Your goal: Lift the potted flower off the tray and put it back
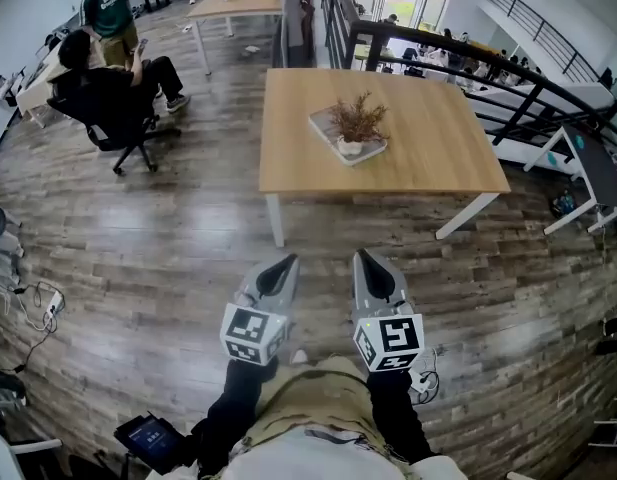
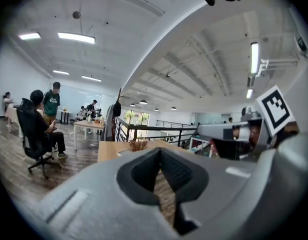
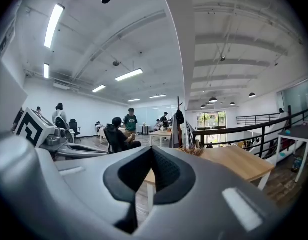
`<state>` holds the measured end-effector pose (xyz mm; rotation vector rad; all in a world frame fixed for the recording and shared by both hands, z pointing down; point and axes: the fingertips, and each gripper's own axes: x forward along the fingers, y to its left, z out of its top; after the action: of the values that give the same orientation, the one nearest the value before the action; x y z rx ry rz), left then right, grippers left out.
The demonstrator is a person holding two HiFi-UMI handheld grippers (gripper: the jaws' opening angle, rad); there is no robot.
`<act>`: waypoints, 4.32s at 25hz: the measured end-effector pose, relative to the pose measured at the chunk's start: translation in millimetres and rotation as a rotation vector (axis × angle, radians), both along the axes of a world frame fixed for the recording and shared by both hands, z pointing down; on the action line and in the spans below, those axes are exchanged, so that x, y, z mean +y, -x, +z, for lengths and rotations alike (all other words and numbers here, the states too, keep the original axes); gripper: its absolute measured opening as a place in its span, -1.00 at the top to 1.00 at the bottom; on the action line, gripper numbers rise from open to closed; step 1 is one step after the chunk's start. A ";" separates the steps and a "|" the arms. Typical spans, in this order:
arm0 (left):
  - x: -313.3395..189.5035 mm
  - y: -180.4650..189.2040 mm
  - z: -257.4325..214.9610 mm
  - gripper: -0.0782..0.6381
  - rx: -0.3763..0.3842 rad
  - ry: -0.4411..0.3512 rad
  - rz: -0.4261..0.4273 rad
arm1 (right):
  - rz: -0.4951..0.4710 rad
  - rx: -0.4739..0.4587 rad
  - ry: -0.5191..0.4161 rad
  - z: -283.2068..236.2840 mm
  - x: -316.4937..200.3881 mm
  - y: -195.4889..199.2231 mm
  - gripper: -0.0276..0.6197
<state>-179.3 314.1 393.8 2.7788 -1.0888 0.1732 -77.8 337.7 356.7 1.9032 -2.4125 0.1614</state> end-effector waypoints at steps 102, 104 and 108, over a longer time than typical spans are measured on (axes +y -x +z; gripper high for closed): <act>-483.8 -104.3 262.7 0.78 -0.293 0.457 -0.201 | -0.014 -0.028 0.642 398.2 -604.1 -195.9 -0.72; -483.6 -98.3 267.0 0.78 -0.296 0.468 -0.214 | -0.020 -0.023 0.660 403.2 -609.0 -192.1 -0.72; -484.9 -86.6 271.8 0.77 -0.291 0.464 -0.241 | -0.018 0.009 0.685 410.5 -609.6 -192.1 -0.65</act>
<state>-92.8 -170.8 665.6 2.2370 -1.2451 0.7169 114.3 -271.8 767.2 1.5440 -1.9849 0.8465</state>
